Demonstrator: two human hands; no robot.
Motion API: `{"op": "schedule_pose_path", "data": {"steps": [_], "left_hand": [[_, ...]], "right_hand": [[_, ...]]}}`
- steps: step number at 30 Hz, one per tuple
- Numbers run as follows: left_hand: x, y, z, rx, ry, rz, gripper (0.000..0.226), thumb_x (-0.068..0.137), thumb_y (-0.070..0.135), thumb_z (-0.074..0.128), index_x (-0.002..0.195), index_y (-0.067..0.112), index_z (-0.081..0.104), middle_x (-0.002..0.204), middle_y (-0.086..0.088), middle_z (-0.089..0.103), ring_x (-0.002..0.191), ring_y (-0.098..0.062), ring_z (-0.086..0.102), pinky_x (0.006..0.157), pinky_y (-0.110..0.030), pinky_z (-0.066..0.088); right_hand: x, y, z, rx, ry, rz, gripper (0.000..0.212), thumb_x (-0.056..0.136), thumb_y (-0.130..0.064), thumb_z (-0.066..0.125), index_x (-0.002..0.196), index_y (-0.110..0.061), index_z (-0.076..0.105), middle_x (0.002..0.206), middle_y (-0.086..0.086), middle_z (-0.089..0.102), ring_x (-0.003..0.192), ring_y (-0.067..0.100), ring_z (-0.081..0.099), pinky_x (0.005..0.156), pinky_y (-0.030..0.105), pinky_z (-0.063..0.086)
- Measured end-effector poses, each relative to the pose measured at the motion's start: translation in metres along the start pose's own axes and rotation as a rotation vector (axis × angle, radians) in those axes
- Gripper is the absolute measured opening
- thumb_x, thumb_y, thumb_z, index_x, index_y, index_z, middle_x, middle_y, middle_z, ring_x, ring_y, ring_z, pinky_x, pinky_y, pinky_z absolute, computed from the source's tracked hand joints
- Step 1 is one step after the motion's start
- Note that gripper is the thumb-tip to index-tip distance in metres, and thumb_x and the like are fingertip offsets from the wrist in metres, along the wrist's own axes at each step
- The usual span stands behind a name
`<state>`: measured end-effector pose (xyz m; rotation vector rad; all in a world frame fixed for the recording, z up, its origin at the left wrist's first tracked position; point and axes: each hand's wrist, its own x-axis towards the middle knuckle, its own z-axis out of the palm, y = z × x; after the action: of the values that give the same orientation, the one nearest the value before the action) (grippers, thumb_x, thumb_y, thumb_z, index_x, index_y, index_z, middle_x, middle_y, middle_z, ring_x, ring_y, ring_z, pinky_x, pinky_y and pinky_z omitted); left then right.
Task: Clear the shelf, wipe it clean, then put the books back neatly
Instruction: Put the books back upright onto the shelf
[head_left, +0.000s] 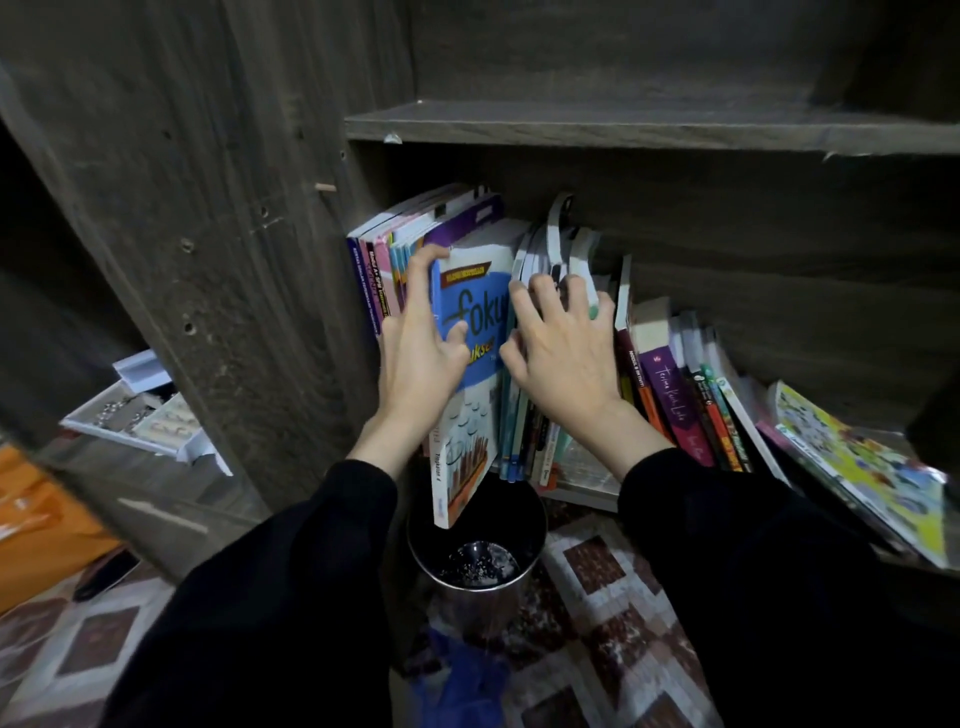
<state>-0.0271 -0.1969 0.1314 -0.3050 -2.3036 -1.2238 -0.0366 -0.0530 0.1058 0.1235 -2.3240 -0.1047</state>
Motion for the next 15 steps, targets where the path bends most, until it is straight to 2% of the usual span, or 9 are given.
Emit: {"op": "schedule_pose_path", "data": {"steps": [2, 4, 7, 10, 13, 15], "left_hand": [[-0.001, 0.001, 0.000, -0.030, 0.065, 0.026, 0.055, 0.087, 0.006, 0.062, 0.128, 0.032, 0.038, 0.081, -0.011, 0.064, 0.043, -0.006, 0.052, 0.046, -0.025, 0.048], [-0.008, -0.001, 0.004, -0.063, 0.116, 0.059, 0.054, 0.088, 0.007, 0.062, 0.130, 0.030, 0.037, 0.083, -0.004, 0.066, 0.048, -0.007, 0.058, 0.049, -0.028, 0.053], [-0.026, -0.014, 0.022, -0.048, 0.162, 0.071, 0.057, 0.089, 0.008, 0.061, 0.131, 0.034, 0.031, 0.081, -0.007, 0.067, 0.055, -0.019, 0.064, 0.050, -0.034, 0.055], [-0.045, -0.031, 0.041, 0.009, 0.202, 0.131, 0.058, 0.092, 0.011, 0.059, 0.134, 0.033, 0.024, 0.105, -0.013, 0.068, 0.072, -0.034, 0.069, 0.057, -0.043, 0.057], [-0.048, -0.037, 0.049, 0.070, 0.246, 0.170, 0.063, 0.095, 0.015, 0.054, 0.140, 0.034, 0.014, 0.124, -0.019, 0.062, 0.089, -0.039, 0.067, 0.065, -0.044, 0.054], [-0.052, -0.036, 0.054, 0.020, 0.227, 0.134, 0.072, 0.098, 0.019, 0.047, 0.144, 0.043, -0.002, 0.142, -0.021, 0.046, 0.115, -0.039, 0.058, 0.084, -0.048, 0.052]], "right_hand": [[0.001, 0.001, 0.000, 0.004, 0.012, -0.008, 0.049, 0.080, -0.035, 0.038, 0.118, -0.009, 0.053, 0.110, 0.010, 0.055, 0.101, 0.031, 0.043, 0.080, 0.050, 0.045], [0.000, 0.001, 0.000, 0.002, 0.017, -0.009, 0.048, 0.080, -0.035, 0.038, 0.118, -0.009, 0.053, 0.110, 0.010, 0.055, 0.102, 0.032, 0.045, 0.080, 0.050, 0.045], [0.000, -0.001, 0.000, -0.013, 0.024, -0.005, 0.048, 0.080, -0.035, 0.038, 0.117, -0.009, 0.053, 0.110, 0.009, 0.055, 0.102, 0.032, 0.045, 0.081, 0.050, 0.044], [-0.002, -0.004, 0.000, -0.022, 0.021, -0.016, 0.046, 0.080, -0.035, 0.039, 0.116, -0.010, 0.052, 0.110, 0.008, 0.055, 0.103, 0.031, 0.044, 0.081, 0.051, 0.043], [-0.001, -0.005, 0.000, -0.027, 0.014, -0.009, 0.045, 0.080, -0.034, 0.040, 0.116, -0.010, 0.052, 0.110, 0.008, 0.055, 0.103, 0.031, 0.044, 0.082, 0.052, 0.044], [-0.001, -0.005, -0.001, -0.029, 0.001, -0.010, 0.045, 0.080, -0.034, 0.043, 0.117, -0.009, 0.052, 0.111, 0.008, 0.055, 0.103, 0.031, 0.043, 0.082, 0.052, 0.044]]}}
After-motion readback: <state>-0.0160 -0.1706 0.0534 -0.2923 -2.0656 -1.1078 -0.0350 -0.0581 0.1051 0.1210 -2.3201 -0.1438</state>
